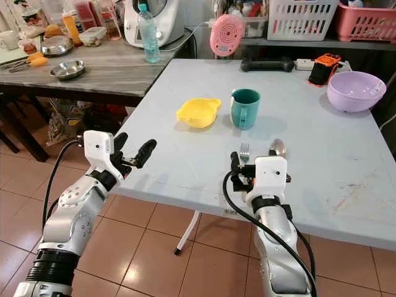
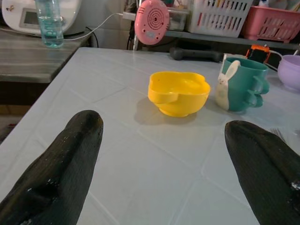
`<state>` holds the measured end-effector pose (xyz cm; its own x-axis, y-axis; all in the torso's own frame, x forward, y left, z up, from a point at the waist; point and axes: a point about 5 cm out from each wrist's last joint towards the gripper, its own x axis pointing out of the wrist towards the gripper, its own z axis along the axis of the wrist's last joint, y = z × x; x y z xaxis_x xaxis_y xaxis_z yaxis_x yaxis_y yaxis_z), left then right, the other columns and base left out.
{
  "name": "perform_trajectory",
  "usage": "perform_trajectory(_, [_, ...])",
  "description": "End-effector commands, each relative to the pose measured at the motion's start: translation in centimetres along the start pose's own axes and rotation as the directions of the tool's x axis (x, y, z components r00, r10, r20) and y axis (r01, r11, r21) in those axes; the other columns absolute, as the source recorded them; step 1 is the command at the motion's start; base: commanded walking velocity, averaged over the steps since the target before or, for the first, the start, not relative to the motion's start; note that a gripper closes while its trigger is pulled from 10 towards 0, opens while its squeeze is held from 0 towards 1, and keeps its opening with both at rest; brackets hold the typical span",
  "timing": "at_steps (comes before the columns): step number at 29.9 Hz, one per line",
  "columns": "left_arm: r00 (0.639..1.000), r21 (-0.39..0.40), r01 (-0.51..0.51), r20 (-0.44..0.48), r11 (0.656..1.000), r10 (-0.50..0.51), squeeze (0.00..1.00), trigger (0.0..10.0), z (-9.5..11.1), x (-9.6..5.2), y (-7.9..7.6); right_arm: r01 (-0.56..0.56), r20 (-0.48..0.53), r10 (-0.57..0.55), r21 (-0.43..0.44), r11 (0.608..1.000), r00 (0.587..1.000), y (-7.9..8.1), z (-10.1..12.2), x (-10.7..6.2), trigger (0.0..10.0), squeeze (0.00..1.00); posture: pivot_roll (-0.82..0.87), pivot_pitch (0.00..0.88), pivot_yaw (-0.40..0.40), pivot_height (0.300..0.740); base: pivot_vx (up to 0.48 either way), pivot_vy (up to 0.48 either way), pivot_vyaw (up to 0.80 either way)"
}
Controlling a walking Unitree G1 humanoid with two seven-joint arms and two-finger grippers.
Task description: Setting the table
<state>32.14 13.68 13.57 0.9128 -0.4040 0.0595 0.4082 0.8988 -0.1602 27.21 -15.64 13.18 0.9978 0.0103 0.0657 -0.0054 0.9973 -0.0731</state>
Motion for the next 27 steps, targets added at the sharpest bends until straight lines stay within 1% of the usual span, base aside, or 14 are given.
perform_trajectory(1, [1.0,0.0,-0.011,0.003,1.0,0.011,0.0,10.0,-0.07,-0.23,0.35,-0.016,0.007,0.016,0.005,1.0,1.0,0.34,0.35,-0.01,10.0,1.0,-0.06,0.018,0.091,0.74,0.244,0.0,0.0])
perform_trajectory(14, [1.0,-0.003,0.004,-0.005,1.0,-0.004,0.0,10.0,-0.2,-0.22,0.19,-0.019,0.007,0.019,0.0,1.0,1.0,0.68,0.44,0.11,10.0,1.0,-0.06,0.019,0.097,0.74,0.282,0.0,0.0])
perform_trajectory(27, [1.0,-0.007,0.024,-0.016,1.0,-0.024,0.0,10.0,-0.45,-0.14,-0.13,-0.038,0.002,0.038,0.017,0.999,0.999,0.96,0.38,0.0,10.0,1.0,-0.06,0.019,0.1,0.74,0.312,0.0,0.0])
